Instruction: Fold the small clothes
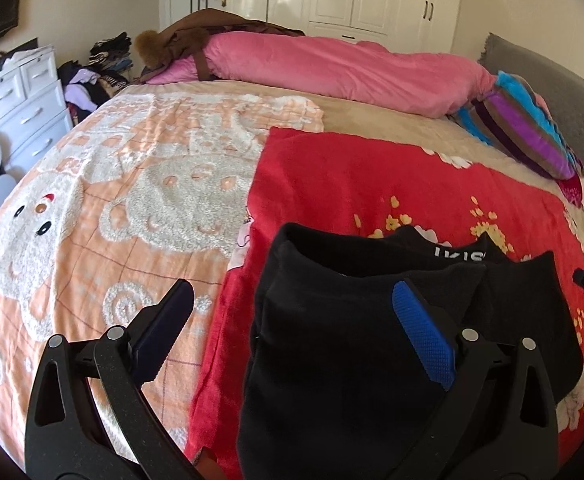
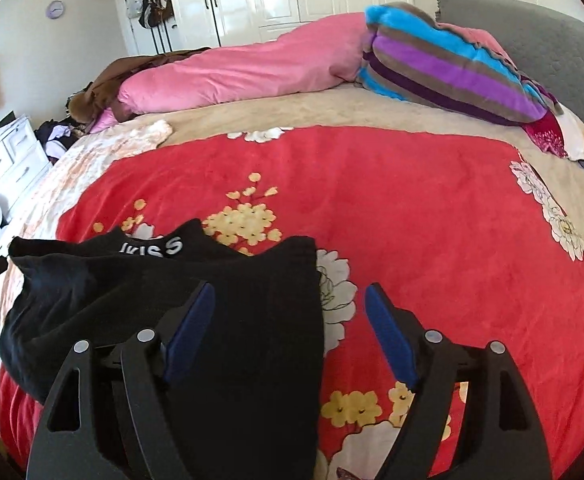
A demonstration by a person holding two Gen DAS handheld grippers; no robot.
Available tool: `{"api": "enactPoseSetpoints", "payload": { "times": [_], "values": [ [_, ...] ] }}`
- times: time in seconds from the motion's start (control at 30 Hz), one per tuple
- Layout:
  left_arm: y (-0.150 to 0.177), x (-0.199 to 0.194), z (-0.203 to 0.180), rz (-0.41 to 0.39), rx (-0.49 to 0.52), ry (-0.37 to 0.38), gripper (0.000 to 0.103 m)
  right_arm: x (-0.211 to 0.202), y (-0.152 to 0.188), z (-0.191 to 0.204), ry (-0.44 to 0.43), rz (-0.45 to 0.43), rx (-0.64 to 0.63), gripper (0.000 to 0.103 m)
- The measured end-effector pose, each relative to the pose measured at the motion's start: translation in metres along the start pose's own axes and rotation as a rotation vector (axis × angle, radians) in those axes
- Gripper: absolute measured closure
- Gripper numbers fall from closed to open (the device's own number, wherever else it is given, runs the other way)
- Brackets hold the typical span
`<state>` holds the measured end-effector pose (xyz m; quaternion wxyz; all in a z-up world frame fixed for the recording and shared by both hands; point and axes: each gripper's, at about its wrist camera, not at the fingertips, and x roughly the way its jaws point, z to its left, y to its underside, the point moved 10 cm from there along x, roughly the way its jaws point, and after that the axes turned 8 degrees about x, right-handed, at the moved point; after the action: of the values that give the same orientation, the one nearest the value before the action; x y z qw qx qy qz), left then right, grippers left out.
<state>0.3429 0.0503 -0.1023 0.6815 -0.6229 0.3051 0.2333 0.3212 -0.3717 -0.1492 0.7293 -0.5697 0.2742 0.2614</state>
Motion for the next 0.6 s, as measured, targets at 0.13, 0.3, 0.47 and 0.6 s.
{"api": "enactPoseSetpoints", "payload": {
  "times": [0.13,0.3,0.47,0.6],
  "values": [
    [0.009,0.012,0.0,0.033,0.002,-0.002,0.01,0.005,-0.001,-0.001,-0.007,0.006,0.002,0.026],
    [0.02,0.026,0.002,0.074,-0.028,0.021,0.01,0.021,0.002,0.0,-0.032,0.045,0.014,0.026],
    [0.026,0.036,0.005,0.097,-0.033,0.008,0.01,0.038,0.006,-0.001,-0.044,0.078,0.034,0.027],
    [0.03,0.047,0.009,0.107,-0.045,0.005,0.012,0.047,0.014,0.0,-0.063,0.11,0.044,0.03]
  ]
}}
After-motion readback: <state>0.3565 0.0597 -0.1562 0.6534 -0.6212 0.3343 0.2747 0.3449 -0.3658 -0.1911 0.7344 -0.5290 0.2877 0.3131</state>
